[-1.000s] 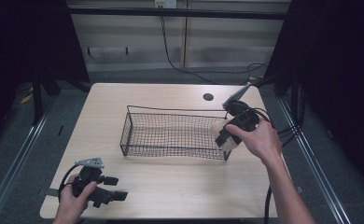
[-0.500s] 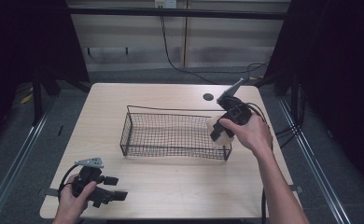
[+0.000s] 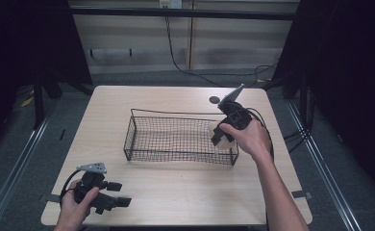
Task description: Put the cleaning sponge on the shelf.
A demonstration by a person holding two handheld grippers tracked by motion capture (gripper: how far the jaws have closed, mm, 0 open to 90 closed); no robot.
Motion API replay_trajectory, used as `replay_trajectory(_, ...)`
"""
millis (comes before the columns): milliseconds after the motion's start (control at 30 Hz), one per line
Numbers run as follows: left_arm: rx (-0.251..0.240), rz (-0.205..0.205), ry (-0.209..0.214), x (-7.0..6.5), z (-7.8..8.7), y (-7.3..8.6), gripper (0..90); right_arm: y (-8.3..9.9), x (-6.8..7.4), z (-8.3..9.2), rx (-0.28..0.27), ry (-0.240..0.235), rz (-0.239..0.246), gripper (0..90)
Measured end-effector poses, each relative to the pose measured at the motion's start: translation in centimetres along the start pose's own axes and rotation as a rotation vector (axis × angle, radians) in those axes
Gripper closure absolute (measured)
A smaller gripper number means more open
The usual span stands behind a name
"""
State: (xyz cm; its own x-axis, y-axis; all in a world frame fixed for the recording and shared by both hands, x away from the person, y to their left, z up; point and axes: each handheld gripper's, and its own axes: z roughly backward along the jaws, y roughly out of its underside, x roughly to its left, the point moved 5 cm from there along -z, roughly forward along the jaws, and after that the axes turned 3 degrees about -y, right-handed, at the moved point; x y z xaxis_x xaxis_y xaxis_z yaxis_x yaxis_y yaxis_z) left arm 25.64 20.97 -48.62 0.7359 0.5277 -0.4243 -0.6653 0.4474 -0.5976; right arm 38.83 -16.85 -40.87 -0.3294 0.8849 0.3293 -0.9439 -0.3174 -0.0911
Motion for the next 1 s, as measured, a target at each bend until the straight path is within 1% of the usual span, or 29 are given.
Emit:
replay_trajectory(133,0.0,0.003,-0.001,0.0,0.0,0.0,18.3,-0.3,-0.3,-0.2,-0.003,-0.004,-0.017,29.9)
replay_trajectory(367,0.0,0.003,0.004,0.0,0.1,0.0,18.3,-0.8,-0.7,-0.5,-0.006,-0.008,-0.025,29.9)
replay_trajectory(467,0.0,0.0,0.002,0.0,0.1,0.0,18.3,-0.9,-0.8,-0.8,-0.006,-0.02,-0.032,29.9)
replay_trajectory(600,-0.003,0.004,0.002,0.0,0.1,0.0,18.3,-1.1,-0.9,-1.1,-0.013,-0.026,-0.038,29.9)
replay_trajectory(733,-0.002,0.006,0.004,0.0,0.1,0.0,18.3,-1.3,-1.1,-1.6,-0.018,-0.028,-0.059,29.8)
replay_trajectory(800,-0.001,-0.001,0.001,0.0,0.1,0.0,18.3,-1.4,-1.2,-1.8,-0.026,-0.035,-0.071,29.8)
replay_trajectory(867,-0.001,0.0,0.001,0.0,0.1,0.0,18.3,-1.4,-1.3,-2.1,-0.021,-0.041,-0.078,29.8)
replay_trajectory(900,0.0,-0.001,0.0,0.1,0.1,0.0,18.3,-1.4,-1.3,-2.2,-0.022,-0.032,-0.08,29.8)
replay_trajectory(1000,0.001,0.004,0.005,0.0,0.1,0.0,18.3,-1.5,-1.5,-2.5,-0.03,-0.037,-0.088,29.8)
